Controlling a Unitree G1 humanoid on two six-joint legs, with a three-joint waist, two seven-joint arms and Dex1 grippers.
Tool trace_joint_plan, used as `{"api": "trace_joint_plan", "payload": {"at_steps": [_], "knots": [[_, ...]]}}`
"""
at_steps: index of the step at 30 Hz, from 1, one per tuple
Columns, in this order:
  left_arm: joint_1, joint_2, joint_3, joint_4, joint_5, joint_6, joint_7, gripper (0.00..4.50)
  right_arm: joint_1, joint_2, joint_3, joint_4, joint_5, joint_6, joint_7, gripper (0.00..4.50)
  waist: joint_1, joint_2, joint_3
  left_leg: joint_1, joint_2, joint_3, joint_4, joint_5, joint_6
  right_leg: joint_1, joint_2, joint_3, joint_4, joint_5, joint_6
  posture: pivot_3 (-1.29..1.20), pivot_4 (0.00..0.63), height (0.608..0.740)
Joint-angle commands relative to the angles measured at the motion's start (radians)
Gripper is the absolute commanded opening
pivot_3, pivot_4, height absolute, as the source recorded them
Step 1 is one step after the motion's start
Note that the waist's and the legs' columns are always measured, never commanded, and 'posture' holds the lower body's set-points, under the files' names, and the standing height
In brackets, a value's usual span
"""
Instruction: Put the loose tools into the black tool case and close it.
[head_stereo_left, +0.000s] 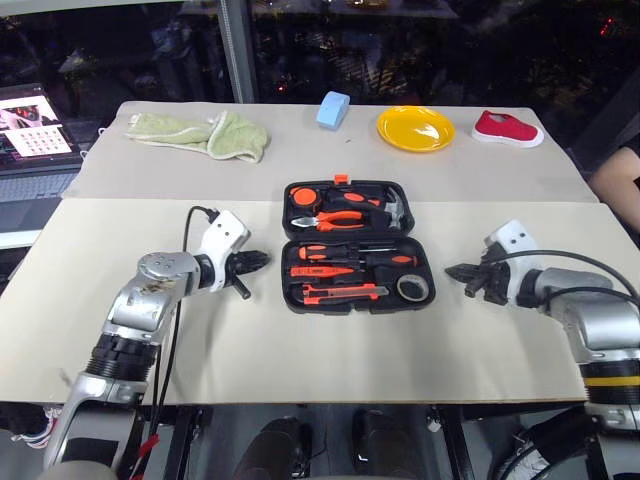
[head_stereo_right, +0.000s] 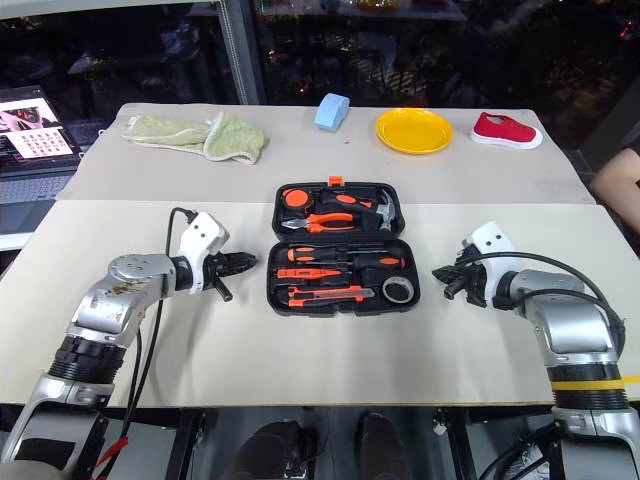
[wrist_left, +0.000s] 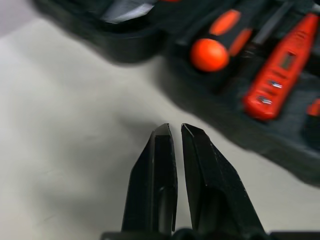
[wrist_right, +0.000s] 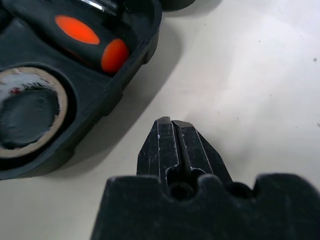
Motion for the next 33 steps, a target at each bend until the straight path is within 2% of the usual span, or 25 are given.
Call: {"api": "trace_joint_plan", "payload": {"at_steps": [1,11,21,26,33], "knots": [[-0.016,-0.019,-0.022,-0.035,0.014,-0.021,-0.009,0.42,-0.06,0.008,0.03,0.037,-0.02,-0.067,0.031,0.01,0.0,0.0,0.0,0.0,0.0,0.0,0.0,0.0,0.0,0.0,0.0,0.0,0.0,0.0,0.0,0.0,0.15,0.732],[-0.027,-0.048,-0.041,-0.035,0.024,-0.025,-0.038,0.42,-0.089,0.032,0.061,0.011,-0.016,-0.084,0.07,0.01,0.002,0.0,0.0,0.0,0.0,-0.001,0.0,0.0,0.001,0.0,0.0,-0.001,0.0,0.0,0.0,0.0,0.15,0.732],[0.039,0.008,-0.08,-0.149,-0.006,-0.035,-0.187,0.42,0.057,-0.02,0.057,-0.201,0.017,-0.083,0.135,0.01,0.0,0.0,0.0,-0.001,0.0,-0.001,-0.001,0.0,0.001,-0.001,0.0,-0.001,-0.001,0.0,0.0,0.0,0.15,0.732],[0.072,0.047,-0.069,-0.182,-0.023,-0.022,-0.246,0.42,0.131,-0.037,0.018,-0.285,0.045,-0.055,0.131,0.01,0.001,0.0,0.0,-0.001,0.0,-0.001,-0.001,0.0,0.001,-0.001,0.0,-0.001,-0.001,0.0,0.0,0.0,0.15,0.732],[0.134,0.112,-0.078,-0.225,-0.016,-0.025,-0.316,0.42,0.322,-0.117,-0.065,-0.454,0.098,-0.041,0.176,0.01,0.005,0.0,0.0,-0.001,0.0,-0.002,-0.001,-0.001,0.001,-0.001,0.0,-0.001,-0.002,0.0,0.0,0.0,0.15,0.732]]}}
